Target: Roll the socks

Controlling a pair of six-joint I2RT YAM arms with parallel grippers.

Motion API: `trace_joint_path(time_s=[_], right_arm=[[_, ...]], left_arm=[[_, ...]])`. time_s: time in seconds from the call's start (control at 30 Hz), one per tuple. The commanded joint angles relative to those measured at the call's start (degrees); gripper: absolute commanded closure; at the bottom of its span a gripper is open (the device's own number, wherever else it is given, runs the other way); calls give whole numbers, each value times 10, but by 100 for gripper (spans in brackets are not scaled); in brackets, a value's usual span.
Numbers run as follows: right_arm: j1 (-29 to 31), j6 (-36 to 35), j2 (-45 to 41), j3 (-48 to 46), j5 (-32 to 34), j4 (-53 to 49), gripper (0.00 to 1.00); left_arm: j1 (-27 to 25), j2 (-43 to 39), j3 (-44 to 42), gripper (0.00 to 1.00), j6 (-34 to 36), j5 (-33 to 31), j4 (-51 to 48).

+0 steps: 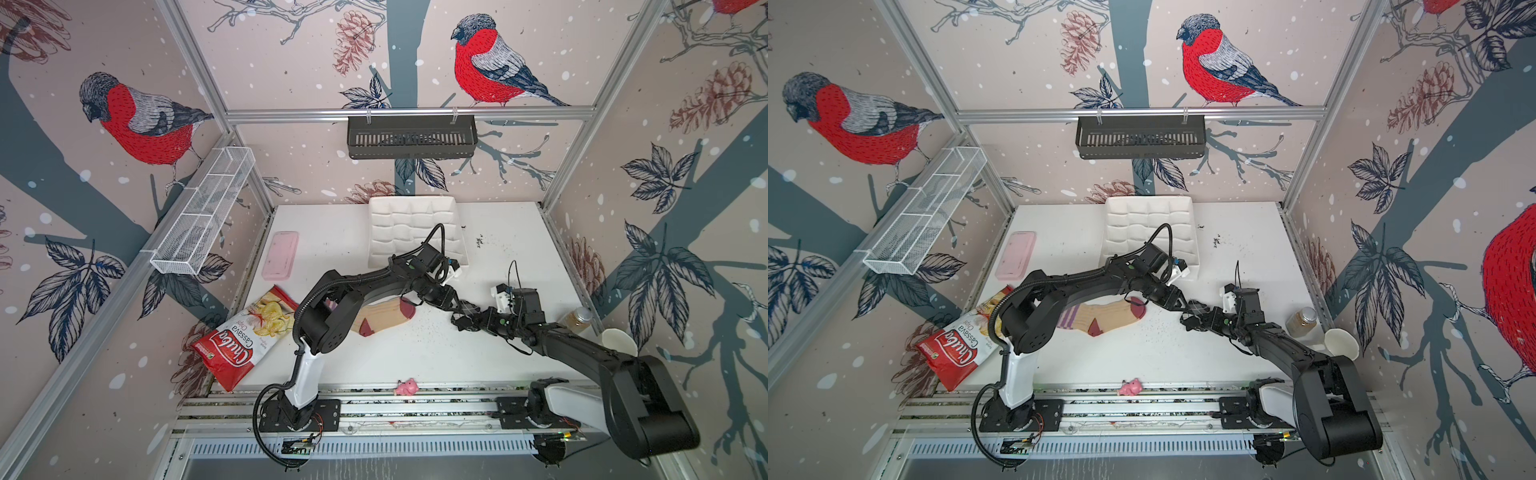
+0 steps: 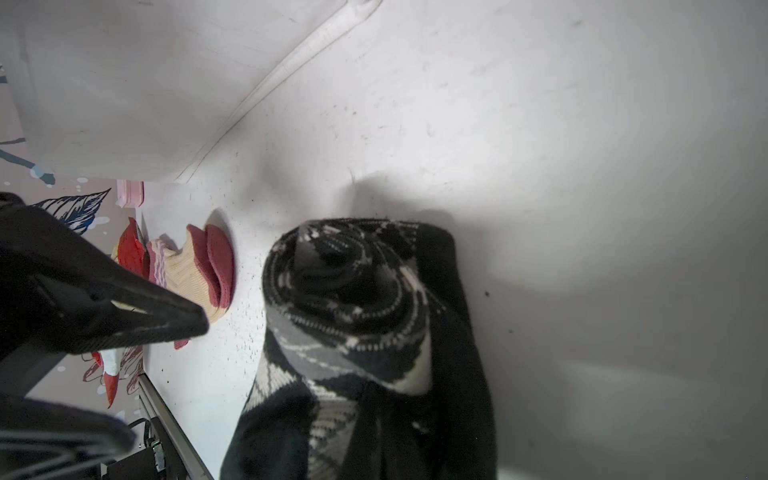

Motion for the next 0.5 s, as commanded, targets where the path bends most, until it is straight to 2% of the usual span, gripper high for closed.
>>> trace_joint_path(time_s=[0.0,0.1,0.47], right_arm=[[-1,-15,7,-5,24,-22,97],[-1,-15,3,-6,23,-21,98],[-1,-14,8,-5,18,-16,98]], left_arm=[[9,-2,-15,56,-22,21,71],[9,16,-11,48,-24,30,78],[8,58,-10,48,-22,44,80]])
